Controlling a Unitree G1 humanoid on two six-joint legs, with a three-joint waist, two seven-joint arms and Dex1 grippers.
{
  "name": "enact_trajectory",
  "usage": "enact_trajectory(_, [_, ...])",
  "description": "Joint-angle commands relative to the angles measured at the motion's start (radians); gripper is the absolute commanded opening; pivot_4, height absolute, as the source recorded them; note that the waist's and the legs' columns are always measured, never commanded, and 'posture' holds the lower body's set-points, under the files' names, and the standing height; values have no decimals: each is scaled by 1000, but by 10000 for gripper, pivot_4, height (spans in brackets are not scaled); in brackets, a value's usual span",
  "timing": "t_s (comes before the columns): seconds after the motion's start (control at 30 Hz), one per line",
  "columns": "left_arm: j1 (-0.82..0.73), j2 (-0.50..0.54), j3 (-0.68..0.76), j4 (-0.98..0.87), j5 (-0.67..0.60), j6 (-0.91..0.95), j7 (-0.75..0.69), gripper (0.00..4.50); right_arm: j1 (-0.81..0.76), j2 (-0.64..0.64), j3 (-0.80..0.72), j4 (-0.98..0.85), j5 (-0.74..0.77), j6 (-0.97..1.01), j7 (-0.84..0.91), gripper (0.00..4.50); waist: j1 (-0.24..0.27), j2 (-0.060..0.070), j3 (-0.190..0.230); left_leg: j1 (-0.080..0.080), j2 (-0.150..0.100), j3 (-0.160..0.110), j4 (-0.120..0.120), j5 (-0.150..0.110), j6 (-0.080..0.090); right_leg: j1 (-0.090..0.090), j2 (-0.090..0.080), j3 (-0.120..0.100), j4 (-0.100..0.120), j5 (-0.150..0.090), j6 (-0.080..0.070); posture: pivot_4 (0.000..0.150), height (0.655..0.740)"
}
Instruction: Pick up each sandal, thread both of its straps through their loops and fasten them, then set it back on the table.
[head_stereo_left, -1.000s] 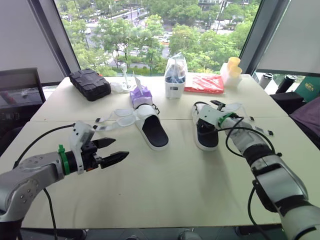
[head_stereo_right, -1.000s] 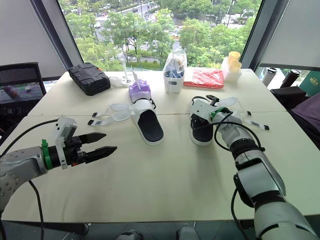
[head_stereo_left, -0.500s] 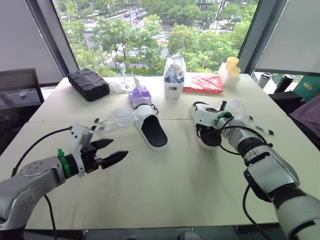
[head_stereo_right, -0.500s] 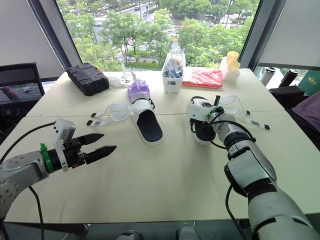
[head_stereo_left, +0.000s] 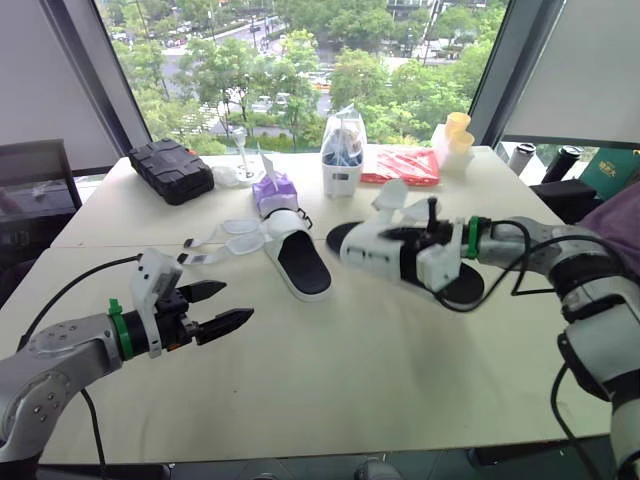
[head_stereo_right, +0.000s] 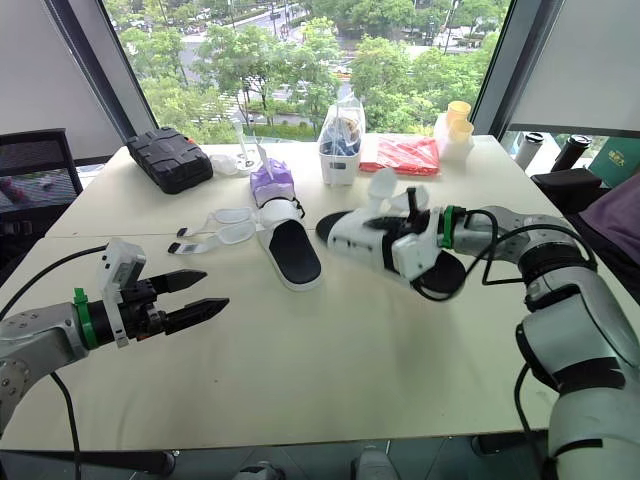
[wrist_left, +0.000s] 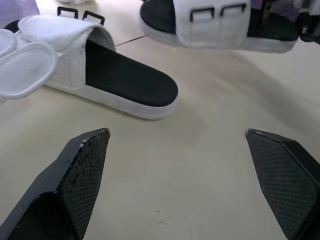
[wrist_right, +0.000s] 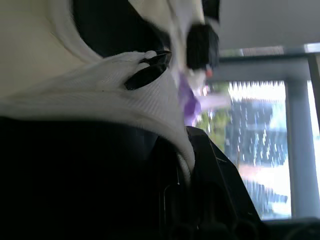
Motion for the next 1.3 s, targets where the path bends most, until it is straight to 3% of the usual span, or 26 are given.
enact_trajectory(0.03, [-24,12,13,-9,5,-21,-15,45000,5,-23,-53,-129,-61,-171,-56,737,1,0,0,0,0,0,0,0,0,0,0,1,0,0,0,1500,7400])
enact_trajectory(0.23, [-23,3,3,-17,9,-13,-18,45000,48,-19,-55,-246,-85,-210,-137,737,1,0,0,1,0,2,2,0,0,0,0,4,1,1,0,1500,7400])
enact_trajectory(0.43, [-21,-16,-7,-31,5,-7,2,45000,66,60,-62,-233,-64,-200,-117,737,0,0,0,3,0,3,2,1,0,1,1,5,2,1,0,1500,7400])
enact_trajectory(0.63, [-13,-23,-18,-40,4,-3,1,45000,160,30,24,-348,87,-210,-73,737,8,-1,0,2,0,2,2,1,0,1,1,5,2,1,0,1500,7400])
enact_trajectory(0.87, [-25,-17,-80,-40,29,-20,-24,45000,203,-7,112,-352,269,-147,58,737,2,-1,0,3,0,3,2,0,0,2,1,5,2,1,0,1500,7400])
enact_trajectory(0.97, [-33,-15,-146,-43,80,-43,-47,45000,219,-3,175,-371,426,-38,170,10368,0,-1,0,6,0,4,2,0,0,5,1,5,2,1,-1,1500,7400])
enact_trajectory(1.1, [-45,-23,-176,-32,107,-63,-66,45000,245,-4,181,-436,560,53,294,30435,3,-1,0,10,0,4,2,0,0,8,1,6,2,1,-1,1500,7400])
enact_trajectory(1.2, [-57,-15,-210,-1,153,-92,-99,45000,286,-9,137,-497,571,94,344,44773,5,-1,0,10,0,4,2,0,0,8,1,6,2,1,-1,1500,7400])
enact_trajectory(1.3, [-60,-4,-242,22,204,-127,-136,45000,314,-29,106,-527,569,104,397,44773,6,-1,0,10,0,4,1,0,1,8,1,6,2,1,-1,1500,7400])
